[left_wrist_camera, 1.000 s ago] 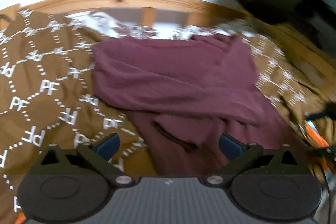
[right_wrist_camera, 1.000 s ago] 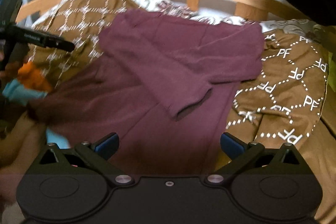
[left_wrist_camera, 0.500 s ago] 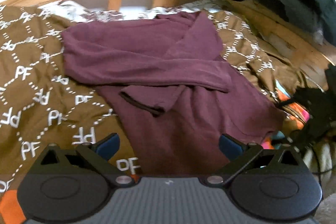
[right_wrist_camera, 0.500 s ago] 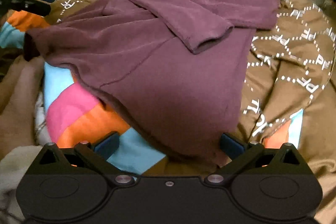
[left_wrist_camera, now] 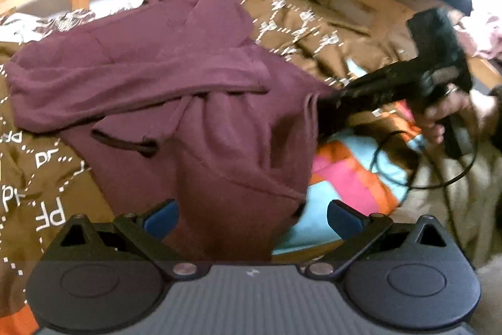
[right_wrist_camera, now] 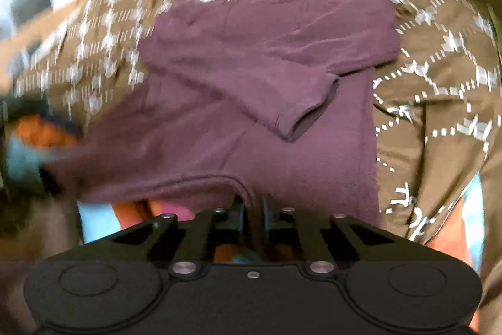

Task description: Fold small clothes

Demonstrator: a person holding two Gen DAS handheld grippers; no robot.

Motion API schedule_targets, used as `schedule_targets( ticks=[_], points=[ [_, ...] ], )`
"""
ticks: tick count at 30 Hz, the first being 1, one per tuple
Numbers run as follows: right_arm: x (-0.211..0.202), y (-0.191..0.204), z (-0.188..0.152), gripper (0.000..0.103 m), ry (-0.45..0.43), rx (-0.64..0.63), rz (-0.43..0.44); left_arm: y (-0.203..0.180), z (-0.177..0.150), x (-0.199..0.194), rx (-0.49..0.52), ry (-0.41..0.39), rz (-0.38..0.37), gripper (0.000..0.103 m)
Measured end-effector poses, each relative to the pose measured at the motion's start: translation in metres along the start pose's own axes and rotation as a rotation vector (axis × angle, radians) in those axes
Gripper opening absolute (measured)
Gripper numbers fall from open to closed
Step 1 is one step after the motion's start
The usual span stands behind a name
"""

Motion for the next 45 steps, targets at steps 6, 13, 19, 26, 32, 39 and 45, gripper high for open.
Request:
schedule_targets(
  ticks=[6,13,19,26,32,39,45],
  points=[
    [0.005,-0.021,0.007,0.01,-0.039,0.172,0.046,0.005,-0.007,0.018,0.012,0.092,0.075,0.102],
    [0.006,-0.029,0.01,0.01,-0.06,0.229,0.064,0.008,-0.006,0.019,-0.005,0.094,0.139,0.1],
    [-0.003,-0.017,0.004,0.014,-0.058,0.079,-0.01,0.015,-0.002,-0.006,0.016,0.033,0.264,0.078],
    [-0.007,0.012,-0.022,0.036,0.057,-0.351,-0.166,0.015,-0.003,-0.022,0.009,-0.05,0.29,0.037],
    [-0.006,0.009,-0.029,0.006,0.076,-0.412,-0.229,0.0,0.001,-0.032,0.033,-0.11,0.299,0.003],
    [-0.056,0.014,-0.016,0.004,-0.084,-0.389,-0.244,-0.018,0.004,-0.069,0.06,-0.183,0.32,0.003],
    [-0.115,0.029,-0.008,0.004,-0.152,-0.358,-0.181,-0.037,-0.009,-0.106,0.085,-0.18,0.322,0.002]
  ],
)
Point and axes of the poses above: each gripper's, at about its wrist camera, not at the fingertips, and x roughly the way its jaws point, y to its left, z to its top, the point moved 4 cm from there along x, roughly the way its jaws point, and after that the axes turned 10 degrees about -z, right-handed, at the moved point
